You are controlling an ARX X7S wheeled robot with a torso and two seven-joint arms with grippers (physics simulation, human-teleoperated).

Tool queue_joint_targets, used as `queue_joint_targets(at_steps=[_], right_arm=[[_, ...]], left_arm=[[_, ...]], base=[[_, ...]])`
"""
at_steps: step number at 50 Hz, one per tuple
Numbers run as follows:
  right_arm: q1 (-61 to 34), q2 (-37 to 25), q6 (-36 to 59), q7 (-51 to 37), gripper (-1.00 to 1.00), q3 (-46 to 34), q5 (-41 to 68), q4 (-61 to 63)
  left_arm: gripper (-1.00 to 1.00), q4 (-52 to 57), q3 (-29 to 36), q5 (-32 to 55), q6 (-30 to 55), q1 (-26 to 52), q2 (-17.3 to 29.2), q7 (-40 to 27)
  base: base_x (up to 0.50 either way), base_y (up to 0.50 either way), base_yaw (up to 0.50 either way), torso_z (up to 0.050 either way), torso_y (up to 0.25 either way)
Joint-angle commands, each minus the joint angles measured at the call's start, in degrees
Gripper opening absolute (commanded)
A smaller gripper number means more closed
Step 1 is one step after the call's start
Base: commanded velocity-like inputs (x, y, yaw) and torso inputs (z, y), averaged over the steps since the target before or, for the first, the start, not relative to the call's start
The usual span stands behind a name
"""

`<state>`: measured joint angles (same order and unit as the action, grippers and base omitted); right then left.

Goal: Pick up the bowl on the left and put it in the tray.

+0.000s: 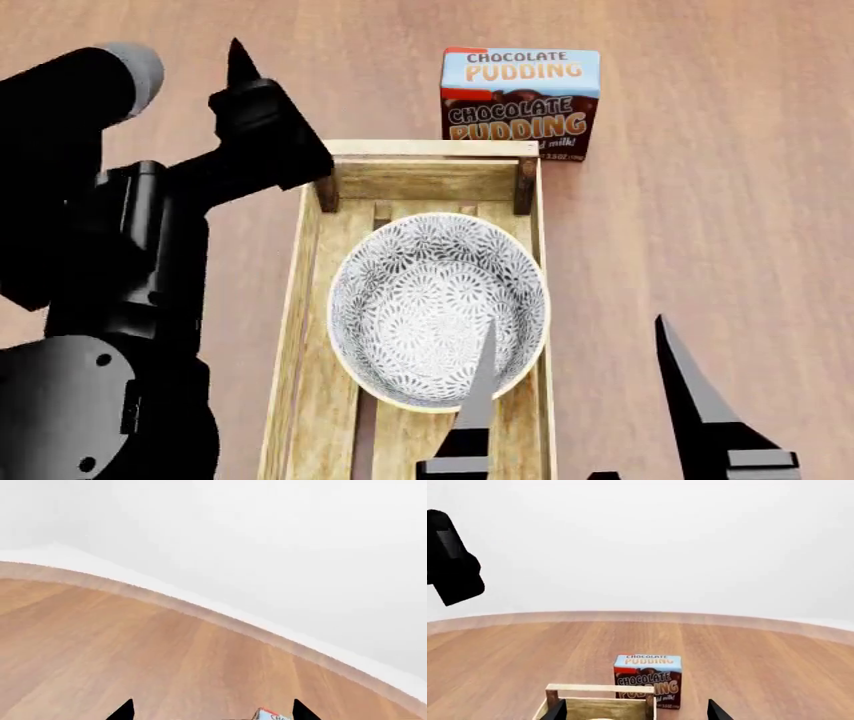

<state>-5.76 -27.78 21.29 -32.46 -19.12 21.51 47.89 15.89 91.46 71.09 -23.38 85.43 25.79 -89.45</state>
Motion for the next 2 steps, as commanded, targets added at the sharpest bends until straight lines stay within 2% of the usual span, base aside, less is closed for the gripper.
queue_joint_targets(at_steps=[1, 2], right_arm=[[0.14, 1.23, -1.11, 1.68, 1.00, 0.84, -0.91, -1.25], [0.15, 1.28, -1.26, 1.73, 1.00, 0.77, -0.94, -1.42]], left_arm=[[1.00, -0.83, 5.18, -13.80, 8.01, 0.81, 6.15, 0.54], [1.00, -0.96, 5.88, -15.57, 10.38, 0.96, 6.57, -0.09]], base=[[0.00, 0.00, 0.00, 0.000, 0.000], [0.00, 0.00, 0.00, 0.000, 0.000]])
